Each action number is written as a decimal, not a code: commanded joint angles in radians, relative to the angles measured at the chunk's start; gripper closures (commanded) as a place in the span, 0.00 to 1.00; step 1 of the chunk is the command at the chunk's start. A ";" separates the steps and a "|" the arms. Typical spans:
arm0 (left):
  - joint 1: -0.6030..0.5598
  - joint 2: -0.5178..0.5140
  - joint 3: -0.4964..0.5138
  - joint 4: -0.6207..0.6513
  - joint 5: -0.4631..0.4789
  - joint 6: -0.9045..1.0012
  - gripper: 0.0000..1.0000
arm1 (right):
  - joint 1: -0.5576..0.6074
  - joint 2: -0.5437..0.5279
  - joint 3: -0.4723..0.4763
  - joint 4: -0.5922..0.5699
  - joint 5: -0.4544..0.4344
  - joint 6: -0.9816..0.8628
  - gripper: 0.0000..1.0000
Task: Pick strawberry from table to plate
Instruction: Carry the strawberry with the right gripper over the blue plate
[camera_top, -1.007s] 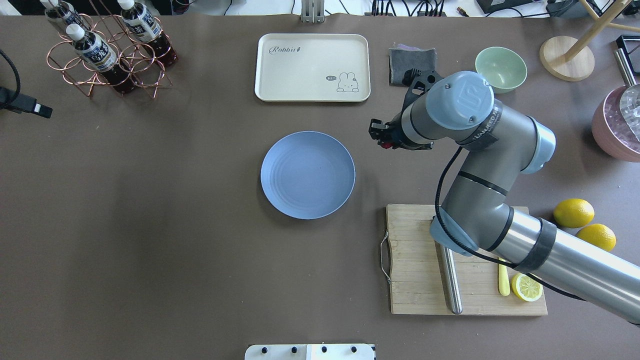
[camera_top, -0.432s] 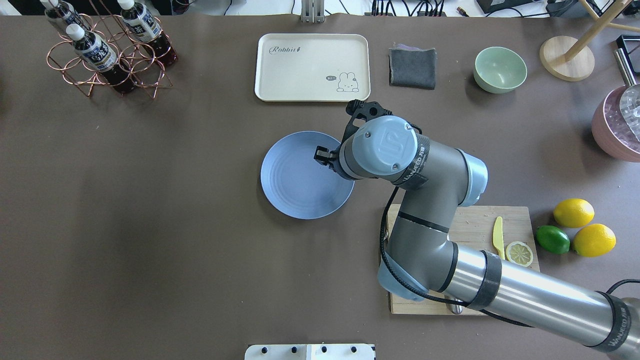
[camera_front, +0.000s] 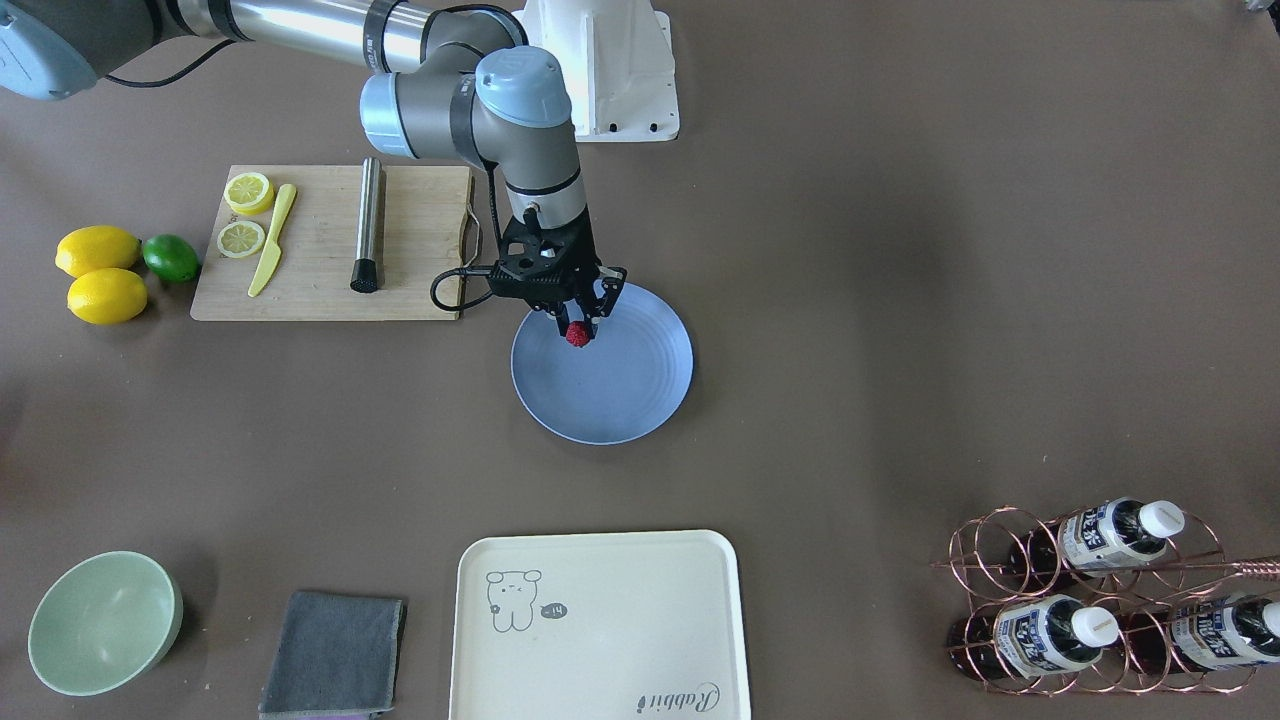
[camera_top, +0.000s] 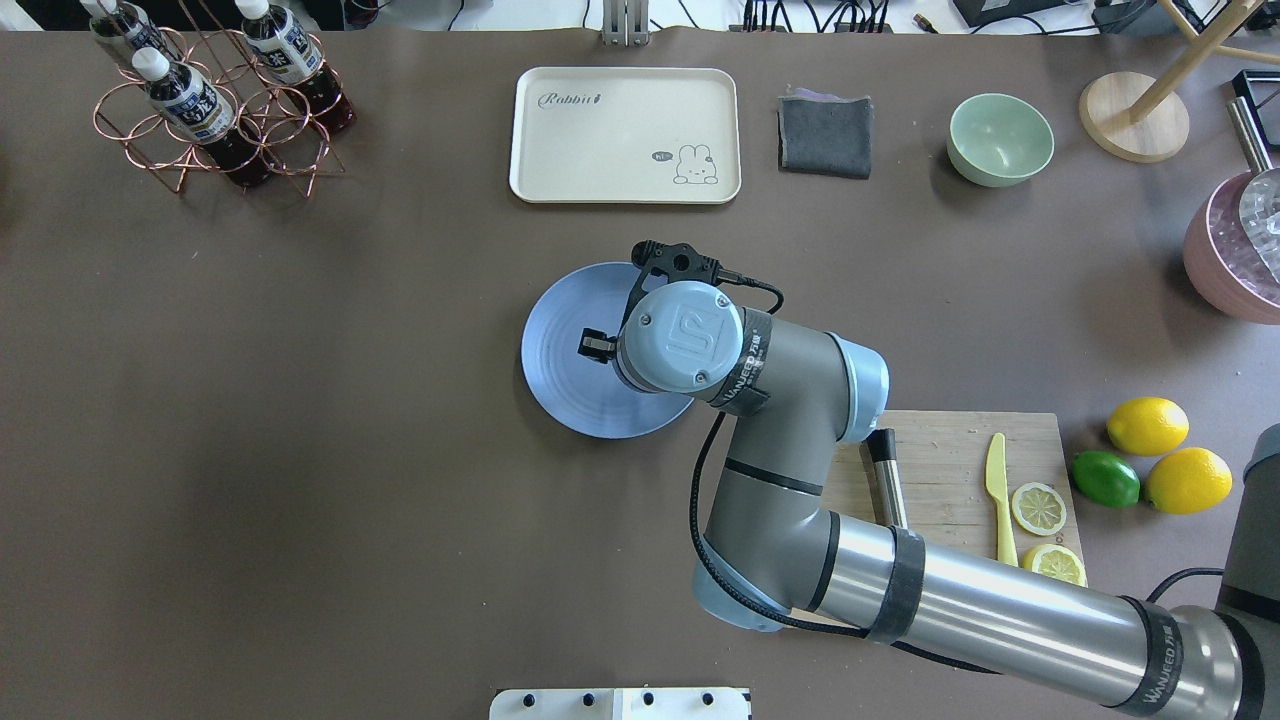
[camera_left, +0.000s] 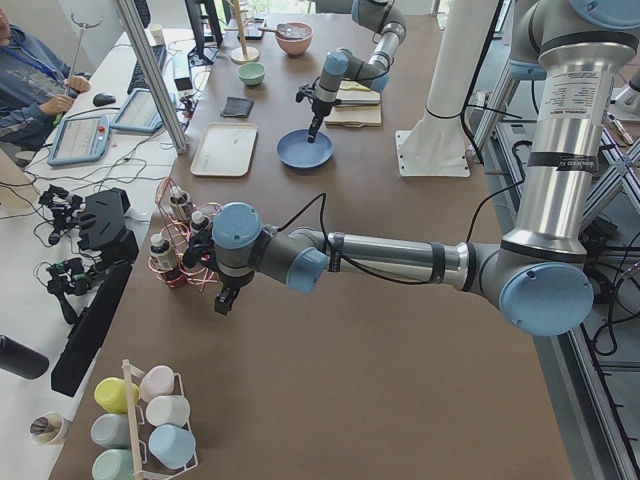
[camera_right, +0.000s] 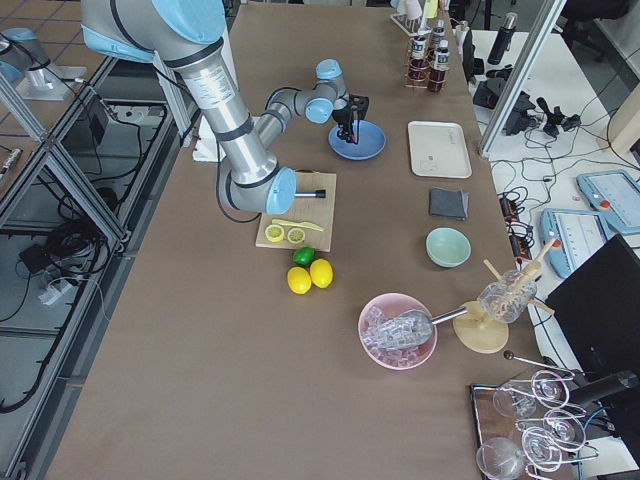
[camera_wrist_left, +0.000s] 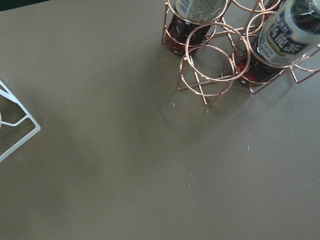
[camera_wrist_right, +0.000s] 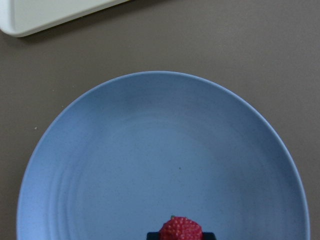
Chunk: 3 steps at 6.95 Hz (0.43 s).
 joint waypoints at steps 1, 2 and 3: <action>-0.007 0.001 -0.002 0.008 0.002 0.013 0.01 | -0.010 0.062 -0.079 0.005 -0.018 0.015 1.00; -0.007 0.002 -0.002 0.008 0.001 0.013 0.01 | -0.007 0.071 -0.090 0.005 -0.019 0.015 1.00; -0.007 0.004 -0.002 0.008 -0.001 0.013 0.01 | 0.003 0.074 -0.090 -0.001 -0.019 0.009 1.00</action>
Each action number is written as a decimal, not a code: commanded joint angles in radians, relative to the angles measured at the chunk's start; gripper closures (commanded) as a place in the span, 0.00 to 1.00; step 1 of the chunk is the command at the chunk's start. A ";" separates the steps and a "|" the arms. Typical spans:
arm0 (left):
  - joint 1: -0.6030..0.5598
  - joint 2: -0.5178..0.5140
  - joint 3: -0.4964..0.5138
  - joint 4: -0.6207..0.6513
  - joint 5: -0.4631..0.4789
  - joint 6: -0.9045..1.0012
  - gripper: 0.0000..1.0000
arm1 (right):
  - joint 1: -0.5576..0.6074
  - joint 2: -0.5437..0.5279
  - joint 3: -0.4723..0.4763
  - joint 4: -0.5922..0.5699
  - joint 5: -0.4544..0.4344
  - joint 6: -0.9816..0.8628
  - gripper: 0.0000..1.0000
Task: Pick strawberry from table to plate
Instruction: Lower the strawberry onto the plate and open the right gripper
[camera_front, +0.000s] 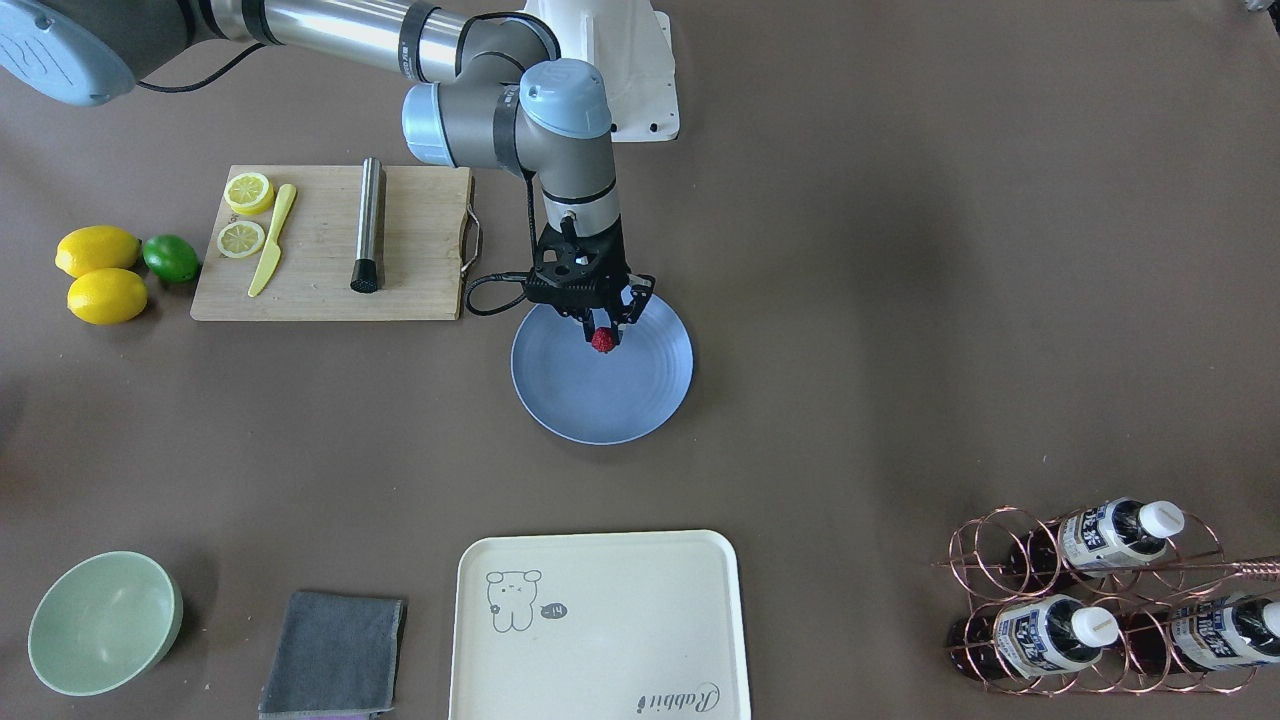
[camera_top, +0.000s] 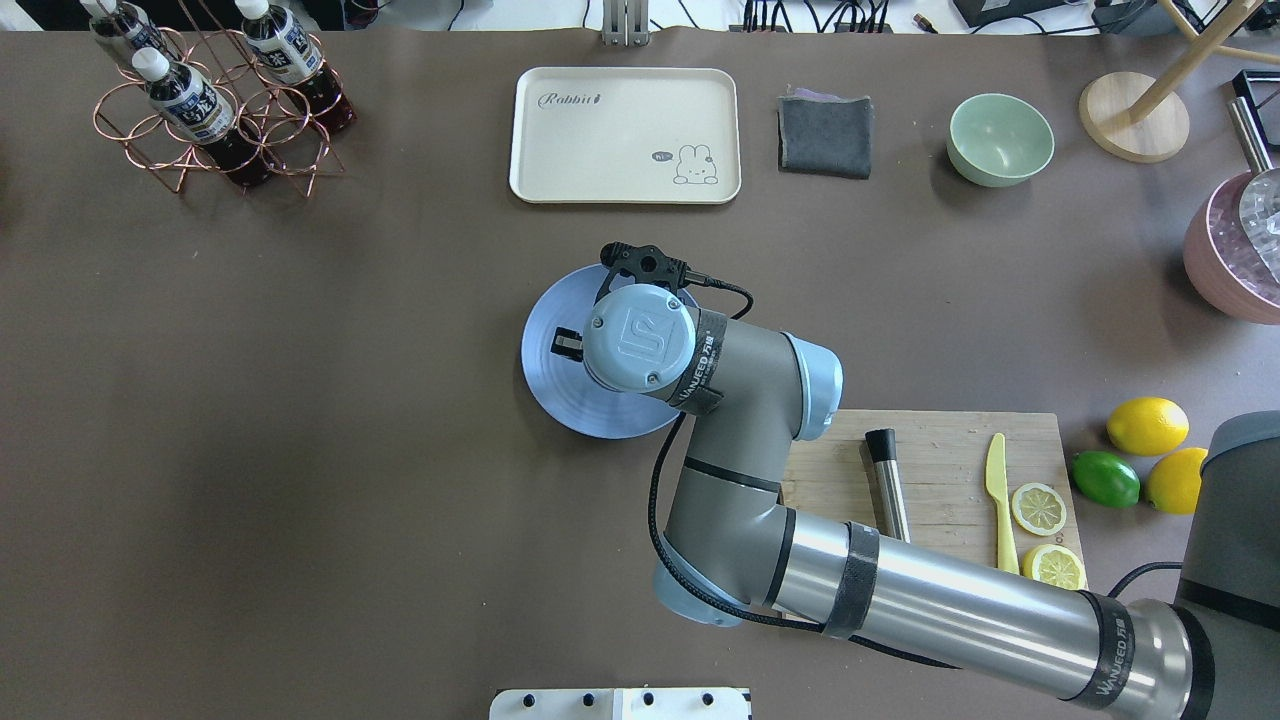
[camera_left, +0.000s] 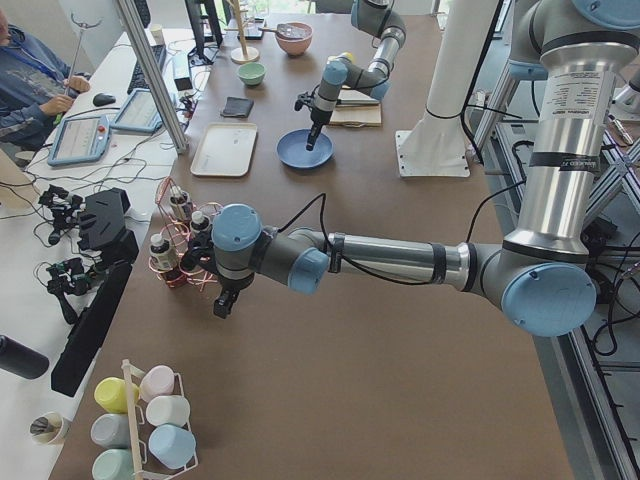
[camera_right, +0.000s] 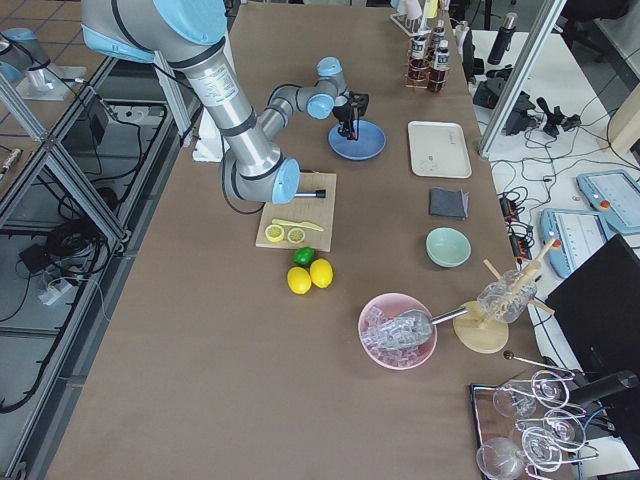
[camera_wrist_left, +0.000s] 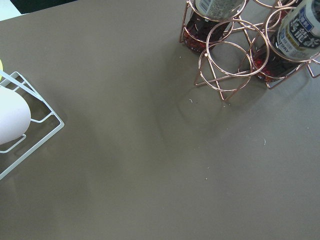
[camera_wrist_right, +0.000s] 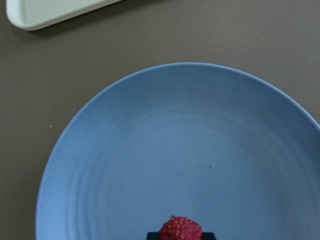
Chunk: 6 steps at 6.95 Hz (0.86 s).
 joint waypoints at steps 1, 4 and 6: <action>-0.001 0.003 -0.002 0.000 -0.003 0.001 0.01 | 0.022 0.012 -0.011 -0.006 -0.001 -0.007 1.00; -0.001 0.011 -0.005 -0.001 -0.005 0.001 0.01 | 0.032 0.052 -0.080 -0.003 0.000 -0.007 1.00; -0.001 0.012 -0.005 -0.001 -0.006 0.001 0.01 | 0.029 0.045 -0.092 -0.006 0.000 -0.011 1.00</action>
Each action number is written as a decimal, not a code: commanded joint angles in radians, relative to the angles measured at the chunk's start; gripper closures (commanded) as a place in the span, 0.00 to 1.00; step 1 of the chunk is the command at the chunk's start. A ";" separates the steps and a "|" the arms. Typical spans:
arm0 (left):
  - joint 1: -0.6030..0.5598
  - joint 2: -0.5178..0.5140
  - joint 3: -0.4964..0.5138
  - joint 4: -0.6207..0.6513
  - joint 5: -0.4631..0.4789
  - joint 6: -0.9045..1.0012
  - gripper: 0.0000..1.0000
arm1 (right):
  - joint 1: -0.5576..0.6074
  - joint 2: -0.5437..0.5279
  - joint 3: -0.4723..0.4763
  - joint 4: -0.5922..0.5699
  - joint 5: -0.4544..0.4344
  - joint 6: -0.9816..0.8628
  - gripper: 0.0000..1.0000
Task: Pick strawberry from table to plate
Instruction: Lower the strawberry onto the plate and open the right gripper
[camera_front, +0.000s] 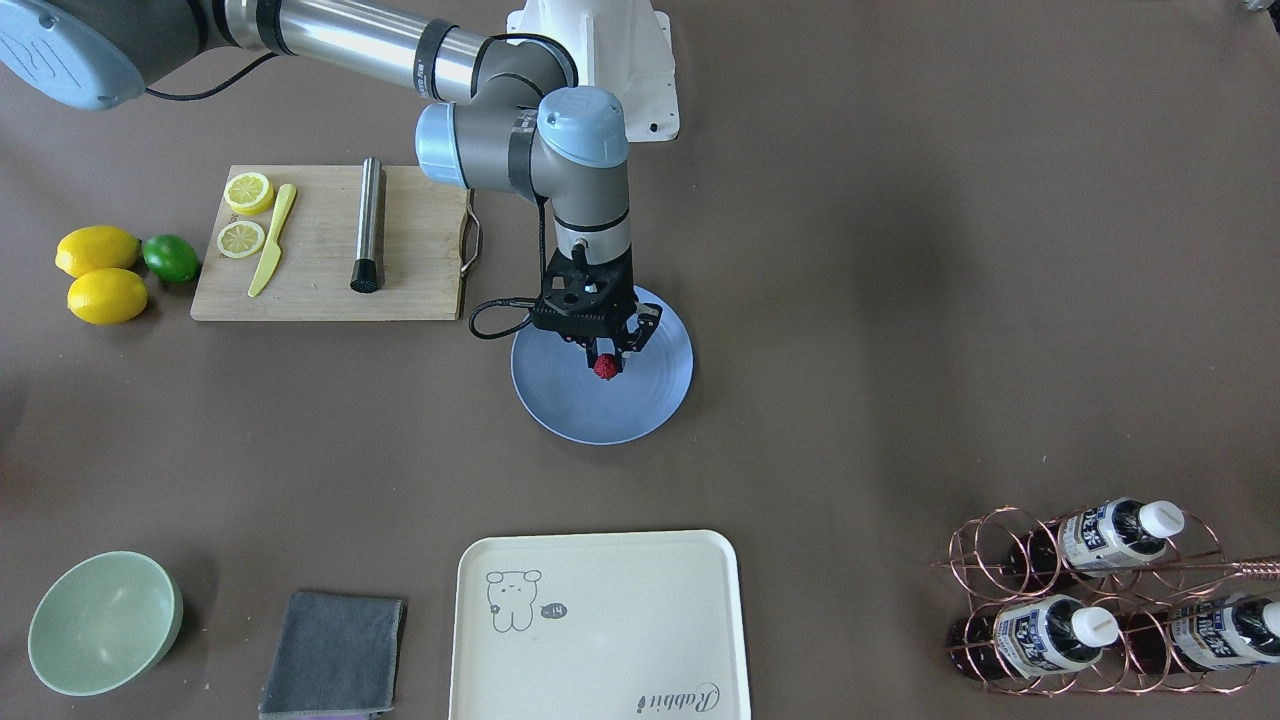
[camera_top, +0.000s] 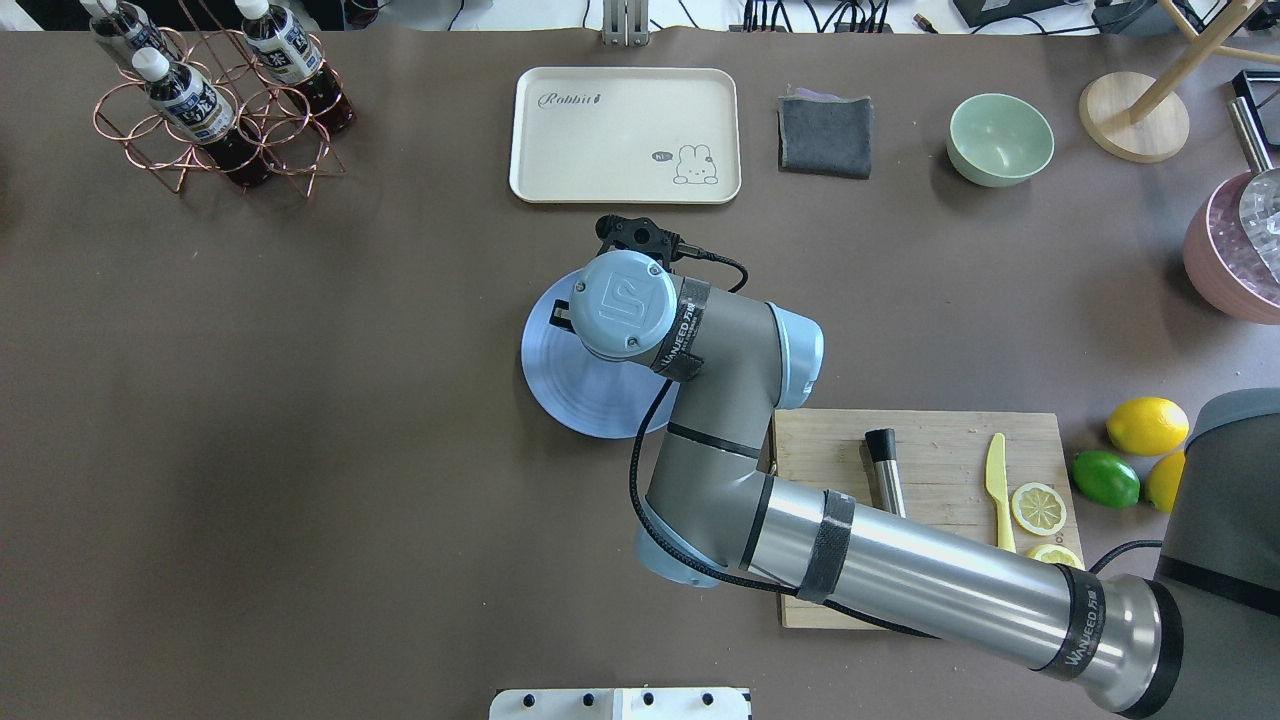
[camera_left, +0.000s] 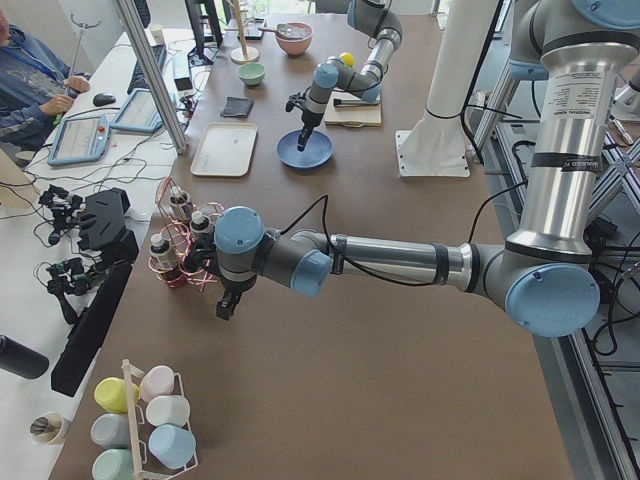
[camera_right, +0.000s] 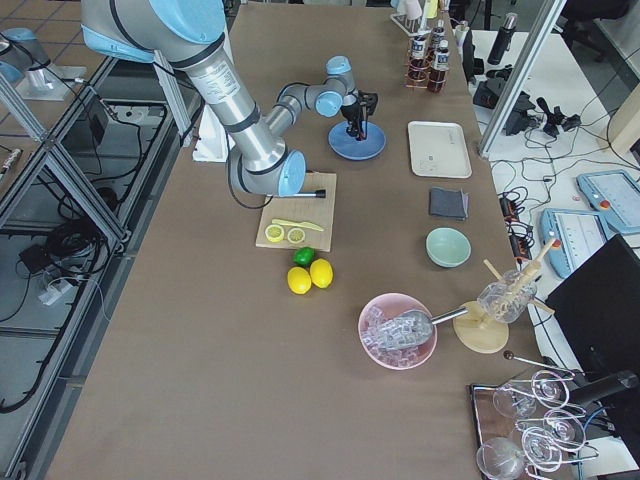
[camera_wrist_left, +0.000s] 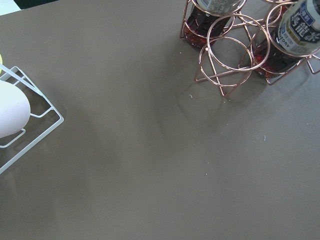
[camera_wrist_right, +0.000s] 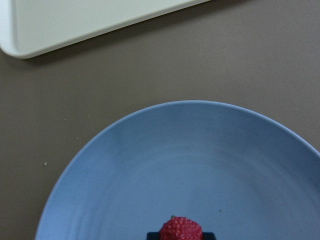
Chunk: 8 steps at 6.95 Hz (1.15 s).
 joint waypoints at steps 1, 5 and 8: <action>0.002 0.001 0.000 0.000 -0.001 0.000 0.01 | -0.001 -0.002 -0.010 -0.002 0.000 -0.022 1.00; 0.002 0.002 0.001 0.000 -0.001 0.000 0.01 | 0.005 -0.002 -0.009 -0.003 0.002 -0.065 0.00; 0.000 -0.008 0.007 0.056 0.006 0.021 0.01 | 0.113 -0.028 0.028 -0.064 0.110 -0.137 0.00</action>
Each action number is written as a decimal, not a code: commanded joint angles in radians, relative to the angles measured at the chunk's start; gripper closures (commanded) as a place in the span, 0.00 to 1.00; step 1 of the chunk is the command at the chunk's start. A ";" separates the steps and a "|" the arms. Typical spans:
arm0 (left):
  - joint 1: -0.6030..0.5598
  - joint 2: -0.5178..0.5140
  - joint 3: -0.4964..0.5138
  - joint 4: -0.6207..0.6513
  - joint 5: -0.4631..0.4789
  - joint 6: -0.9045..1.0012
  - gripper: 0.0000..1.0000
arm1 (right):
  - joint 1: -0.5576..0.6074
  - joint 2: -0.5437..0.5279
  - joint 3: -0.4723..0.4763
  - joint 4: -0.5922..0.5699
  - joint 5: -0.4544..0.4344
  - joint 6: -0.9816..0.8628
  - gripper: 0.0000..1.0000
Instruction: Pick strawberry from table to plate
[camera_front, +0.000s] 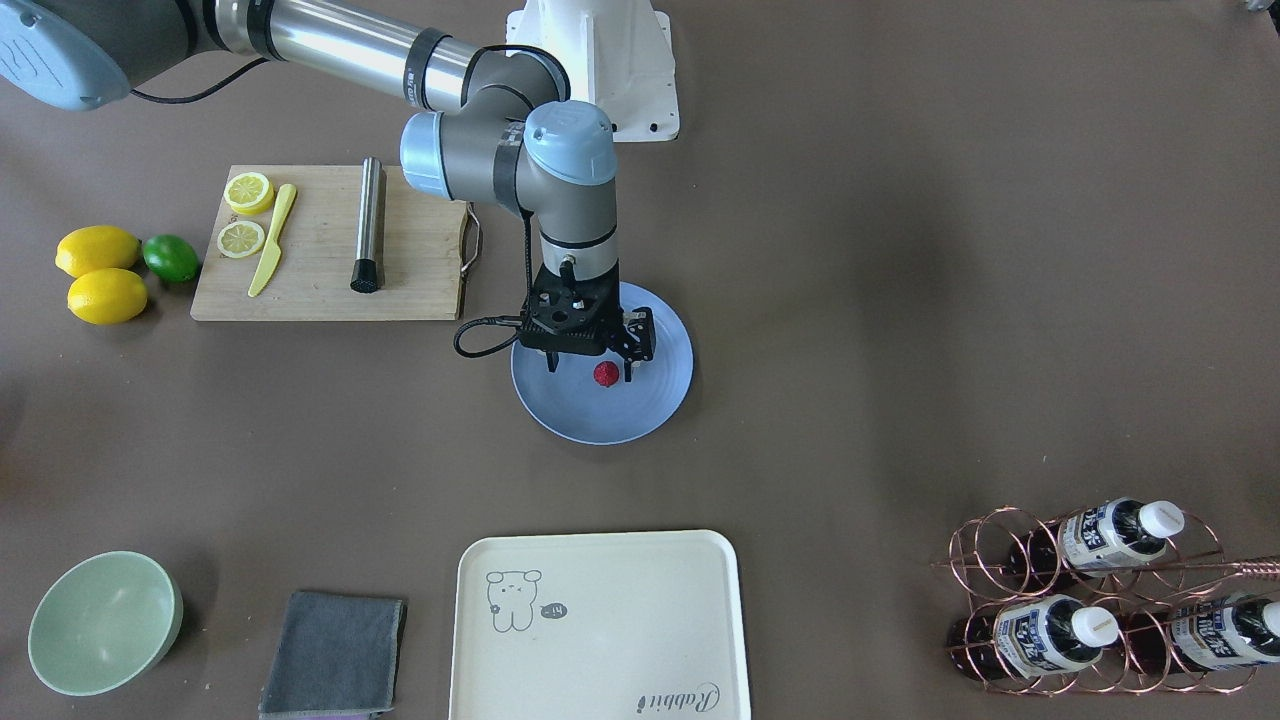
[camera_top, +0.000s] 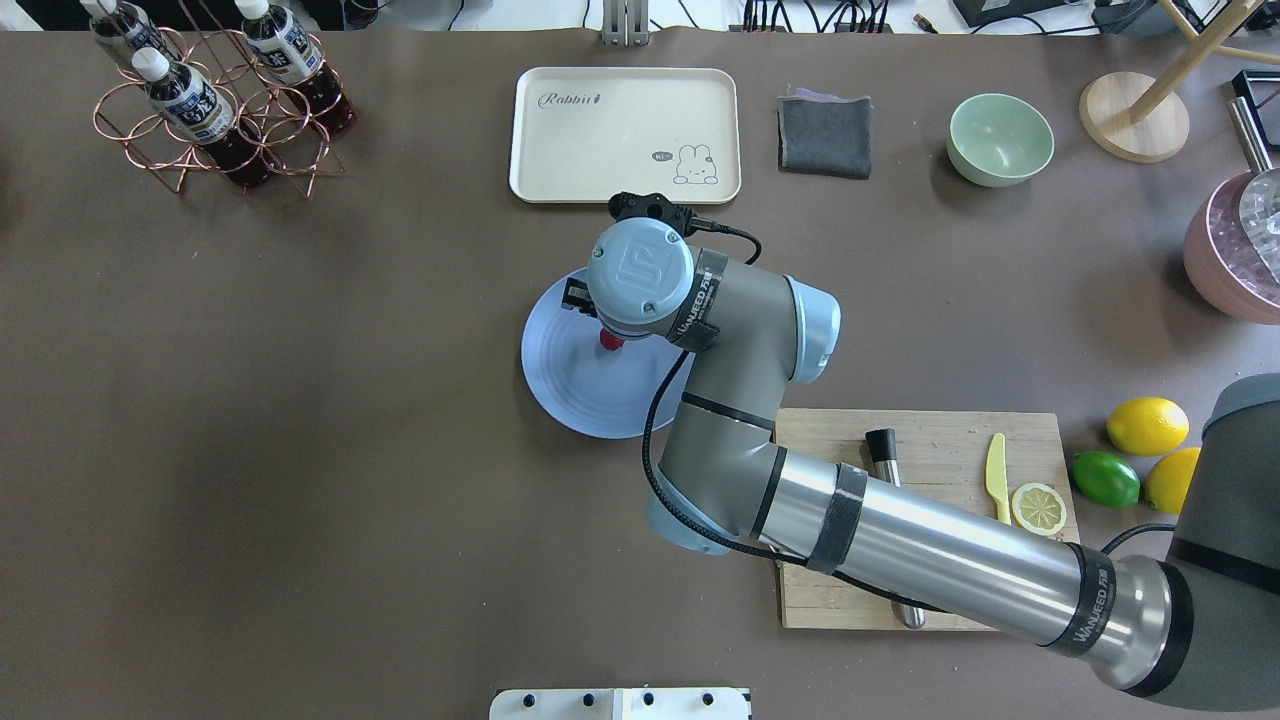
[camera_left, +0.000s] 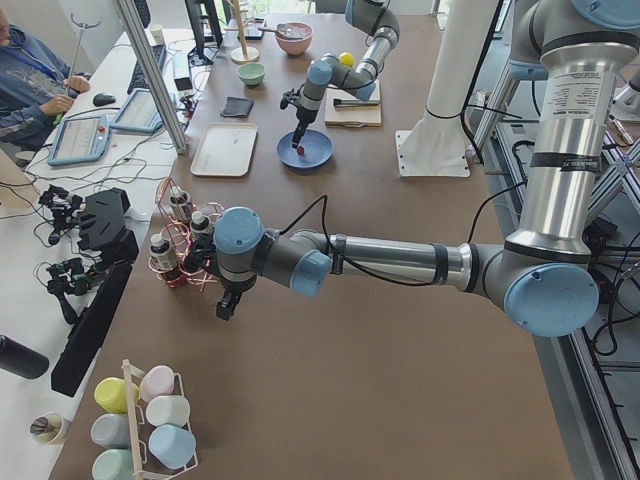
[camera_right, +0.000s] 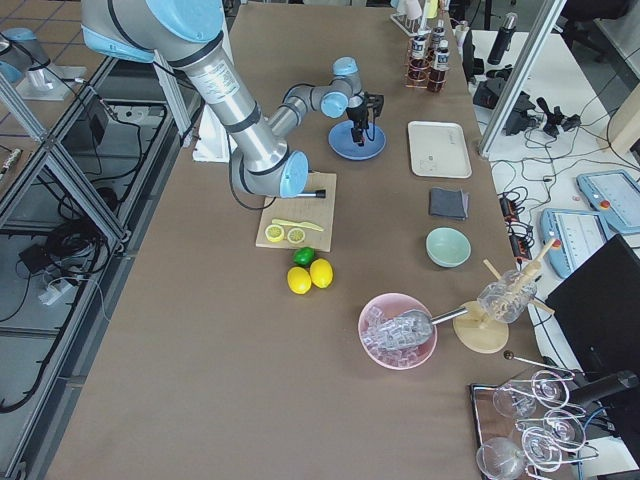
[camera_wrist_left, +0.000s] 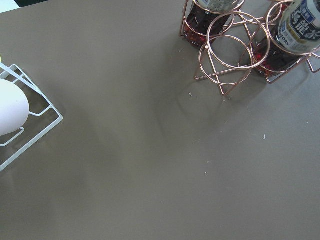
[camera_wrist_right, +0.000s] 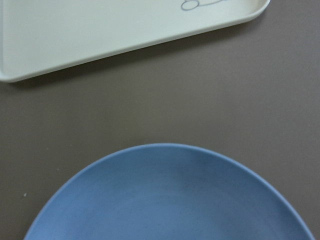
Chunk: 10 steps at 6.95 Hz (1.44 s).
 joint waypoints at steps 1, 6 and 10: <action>-0.039 -0.011 -0.001 0.141 0.002 0.141 0.01 | 0.104 -0.089 0.097 -0.066 0.100 -0.141 0.00; -0.116 0.022 -0.004 0.271 0.005 0.288 0.01 | 0.465 -0.456 0.257 -0.069 0.351 -0.708 0.00; -0.120 0.026 -0.001 0.273 -0.007 0.288 0.01 | 0.849 -0.712 0.256 -0.068 0.534 -1.258 0.00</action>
